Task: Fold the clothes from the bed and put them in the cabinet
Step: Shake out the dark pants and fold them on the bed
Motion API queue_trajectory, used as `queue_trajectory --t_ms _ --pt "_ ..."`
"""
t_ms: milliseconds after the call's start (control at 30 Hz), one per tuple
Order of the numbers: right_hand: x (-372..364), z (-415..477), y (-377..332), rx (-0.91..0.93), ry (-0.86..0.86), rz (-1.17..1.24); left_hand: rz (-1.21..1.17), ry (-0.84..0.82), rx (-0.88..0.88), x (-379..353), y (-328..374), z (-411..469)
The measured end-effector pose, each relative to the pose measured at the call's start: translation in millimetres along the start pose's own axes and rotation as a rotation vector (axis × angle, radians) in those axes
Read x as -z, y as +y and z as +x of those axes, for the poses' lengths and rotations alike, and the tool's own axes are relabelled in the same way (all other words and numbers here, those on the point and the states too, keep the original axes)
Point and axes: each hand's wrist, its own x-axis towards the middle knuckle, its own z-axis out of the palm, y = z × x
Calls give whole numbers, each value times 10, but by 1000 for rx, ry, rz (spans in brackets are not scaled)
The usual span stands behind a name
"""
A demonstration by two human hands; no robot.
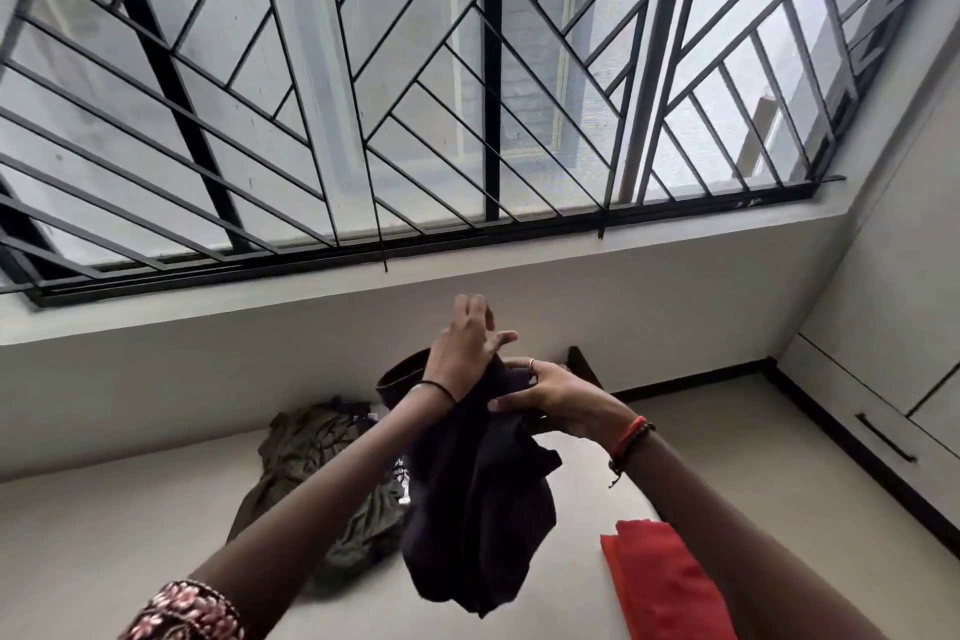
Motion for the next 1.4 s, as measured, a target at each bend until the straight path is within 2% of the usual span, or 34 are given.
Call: queue_trajectory --t_ms 100,233,300,367,433,533,667,767,900,1033,1200,1400 --pt "3 20 42 -2 32 -53 -65 -62 -103 -14 58 -81" --pt "63 47 121 -14 97 6 -178 -197 -220 42 -72 -152" --pt "95 57 146 1 108 24 -234 -238 -155 95 -181 -166" --pt "102 70 133 18 118 1 -280 -295 28 143 -286 -155" --pt "83 88 107 34 118 -42 -318 -426 159 194 -385 -135" --pt "53 110 65 58 116 -50 -298 -535 180 271 -428 -169" --pt "40 140 49 78 154 -74 -60 -470 91 246 -434 -275" --pt "37 169 65 100 227 -134 -8 -350 91 166 -454 -328" --pt "43 143 39 157 384 -196 -193 -211 213 64 -478 -328" --pt "-25 16 -49 296 531 -442 -371 -212 296 -10 -442 -265" --pt "-191 -111 -74 413 482 -529 -526 -222 324 -128 -379 -247" --pt "-245 -209 15 368 280 -511 -583 -212 510 -73 -405 -309"
